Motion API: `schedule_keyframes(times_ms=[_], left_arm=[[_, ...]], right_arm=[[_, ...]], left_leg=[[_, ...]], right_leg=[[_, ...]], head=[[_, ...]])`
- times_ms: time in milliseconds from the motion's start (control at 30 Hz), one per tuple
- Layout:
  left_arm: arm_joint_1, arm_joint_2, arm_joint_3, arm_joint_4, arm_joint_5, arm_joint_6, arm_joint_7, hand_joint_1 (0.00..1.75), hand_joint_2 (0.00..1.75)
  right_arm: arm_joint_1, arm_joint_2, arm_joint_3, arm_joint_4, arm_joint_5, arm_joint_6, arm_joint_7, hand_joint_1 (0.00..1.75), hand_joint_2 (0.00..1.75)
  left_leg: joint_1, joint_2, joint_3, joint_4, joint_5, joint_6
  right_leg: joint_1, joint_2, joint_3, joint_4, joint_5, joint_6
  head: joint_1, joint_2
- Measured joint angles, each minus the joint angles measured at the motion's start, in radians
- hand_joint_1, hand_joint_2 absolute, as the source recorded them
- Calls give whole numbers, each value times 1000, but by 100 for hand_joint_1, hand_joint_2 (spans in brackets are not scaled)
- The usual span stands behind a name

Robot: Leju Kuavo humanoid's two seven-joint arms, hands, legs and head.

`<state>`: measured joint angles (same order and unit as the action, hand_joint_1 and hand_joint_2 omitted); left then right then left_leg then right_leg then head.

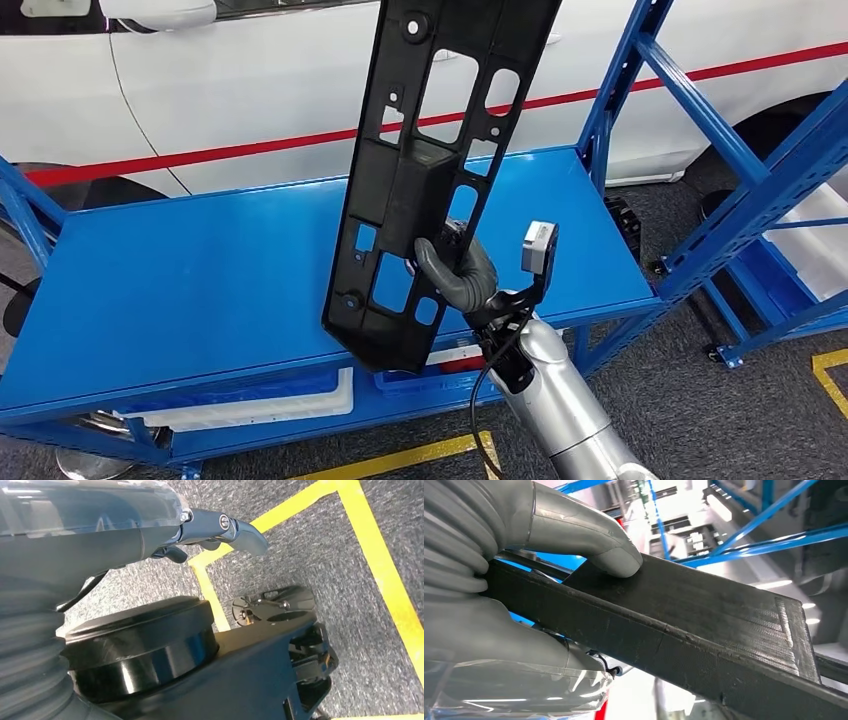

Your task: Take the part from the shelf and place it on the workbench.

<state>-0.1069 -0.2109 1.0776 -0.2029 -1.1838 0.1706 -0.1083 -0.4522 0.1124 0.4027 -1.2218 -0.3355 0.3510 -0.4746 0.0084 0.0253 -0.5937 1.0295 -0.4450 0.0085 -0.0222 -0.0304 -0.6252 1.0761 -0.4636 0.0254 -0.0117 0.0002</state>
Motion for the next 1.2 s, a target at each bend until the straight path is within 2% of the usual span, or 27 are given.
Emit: schedule_keyframes(times_ms=[33,100,167,233,300,333,367,400,433,500,533,567,633,667,700,733,800,833,867,900,933,967,1033,1067,1133,1167,1200], left_arm=[[0,0,1,0,0,1,2,0,175],[1,1,3,0,-4,4,8,0,175],[1,1,3,0,-7,6,13,0,175],[1,1,4,0,-9,8,16,0,175],[2,1,4,0,-12,10,17,0,175],[2,1,5,0,-13,11,17,0,175],[2,1,5,0,-15,11,17,0,175],[2,1,5,0,-18,11,17,0,175],[1,1,5,0,-20,11,17,0,175],[-2,3,4,0,-26,10,17,0,175],[-3,3,3,0,-30,9,16,0,175],[-4,4,2,0,-33,8,16,0,175],[-5,4,0,0,-36,5,16,0,175],[-6,4,-1,0,-37,4,16,0,175],[-6,3,-2,1,-37,4,16,0,175],[-7,3,-3,1,-37,4,16,0,175],[-5,2,-4,1,-37,4,16,0,175],[-4,2,-4,1,-37,4,16,0,175],[-4,2,-4,1,-37,4,16,0,175],[-4,2,-4,1,-37,4,16,0,175],[-5,2,-5,1,-37,4,16,0,175],[-6,2,-5,1,-38,4,17,0,175],[-7,3,-7,1,-40,4,18,0,175],[-7,3,-7,1,-41,3,18,0,175],[-8,2,-8,1,-42,3,19,0,175],[-8,2,-8,1,-42,3,20,0,175],[-7,2,-8,1,-41,3,21,0,175]], right_arm=[[1,6,2,0,0,2,-4,175,175],[4,15,4,0,0,3,-8,175,175],[7,22,7,0,2,4,-9,175,175],[8,32,11,0,6,5,-9,175,175],[12,38,16,0,12,5,-9,175,175],[16,40,18,1,15,6,-9,175,175],[19,40,19,2,17,5,-9,175,175],[21,41,19,2,19,5,-9,175,175],[22,42,19,2,20,4,-9,175,175],[24,46,19,0,23,0,-9,175,175],[25,48,19,-2,25,-2,-10,175,175],[28,50,19,-5,29,-4,-10,175,175],[37,50,19,-11,36,-10,-9,175,175],[42,49,19,-16,40,-12,-9,175,175],[48,48,18,-21,45,-15,-9,175,175],[52,47,18,-26,50,-16,-9,175,175],[60,46,18,-36,62,-17,-10,175,175],[65,46,18,-41,67,-17,-10,175,175],[70,45,17,-47,73,-18,-11,175,175],[75,44,16,-53,79,-20,-11,175,175],[78,43,15,-59,84,-22,-11,175,175],[79,42,12,-67,89,-25,-12,175,175],[81,41,7,-84,97,-31,-15,175,175],[82,41,2,-93,101,-34,-17,175,175],[87,39,-7,-103,106,-38,-19,175,175],[89,38,-12,-106,109,-40,-20,175,175],[91,37,-14,-107,111,-41,-21,175,175]], left_leg=[[-2,4,-2,4,-1,-5],[-4,13,-3,4,1,-15],[0,12,-9,16,-17,-26],[2,-4,-34,90,-86,-33],[3,-14,-72,215,-166,-35],[2,-16,-80,258,-187,-34],[2,-17,-71,265,-189,-31],[2,-20,-41,230,-174,-27],[1,-29,6,162,-149,-20],[-4,-64,89,27,-113,-6],[-9,-76,110,-10,-104,-1],[-13,-81,113,-20,-100,1],[-14,-64,108,-24,-78,7],[-12,-54,103,-29,-65,13],[-9,-42,95,-35,-51,20],[-6,-30,84,-38,-38,25],[-9,-6,57,-37,-18,28],[-9,7,43,-34,-9,27],[-9,20,28,-30,-2,26],[-9,32,12,-25,5,23],[-8,43,-2,-18,10,21],[-9,53,-15,-10,13,17],[-12,68,-30,4,20,8],[-14,75,-33,7,25,2],[-11,87,-35,6,36,-11],[-9,81,-39,9,31,-19],[-6,63,-47,24,8,-27]], right_leg=[[2,-3,8,-21,5,-5],[6,10,2,-24,10,-20],[5,19,-5,-29,22,-36],[3,28,-15,-33,35,-50],[7,41,-32,-32,48,-55],[9,47,-41,-32,56,-55],[11,55,-50,-32,64,-54],[12,63,-60,-31,72,-53],[14,73,-69,-31,82,-51],[13,89,-81,-33,100,-45],[12,95,-83,-35,109,-39],[10,101,-84,-38,118,-33],[9,112,-86,-48,134,-19],[10,107,-91,-45,125,-14],[11,94,-101,-26,97,-10],[11,76,-114,13,50,-8],[9,46,-142,134,-51,-1],[7,40,-147,190,-75,3],[6,37,-141,224,-75,6],[4,33,-120,226,-56,8],[2,26,-80,192,-33,10],[1,11,-28,131,-23,11],[8,-18,58,9,-35,1],[12,-25,77,-24,-46,-7],[17,-13,74,-37,-37,-26],[17,-6,67,-40,-29,-35],[16,0,58,-42,-18,-43]], head=[[-1,0],[-1,0],[-1,0],[-1,0],[-2,0],[-1,0],[-1,0],[-1,0],[-1,0],[-1,0],[-2,0],[-3,0],[-6,0],[-5,0],[-3,0],[0,0],[3,0],[3,0],[3,0],[3,0],[3,0],[3,0],[2,0],[1,0],[1,0],[2,0],[2,0]])
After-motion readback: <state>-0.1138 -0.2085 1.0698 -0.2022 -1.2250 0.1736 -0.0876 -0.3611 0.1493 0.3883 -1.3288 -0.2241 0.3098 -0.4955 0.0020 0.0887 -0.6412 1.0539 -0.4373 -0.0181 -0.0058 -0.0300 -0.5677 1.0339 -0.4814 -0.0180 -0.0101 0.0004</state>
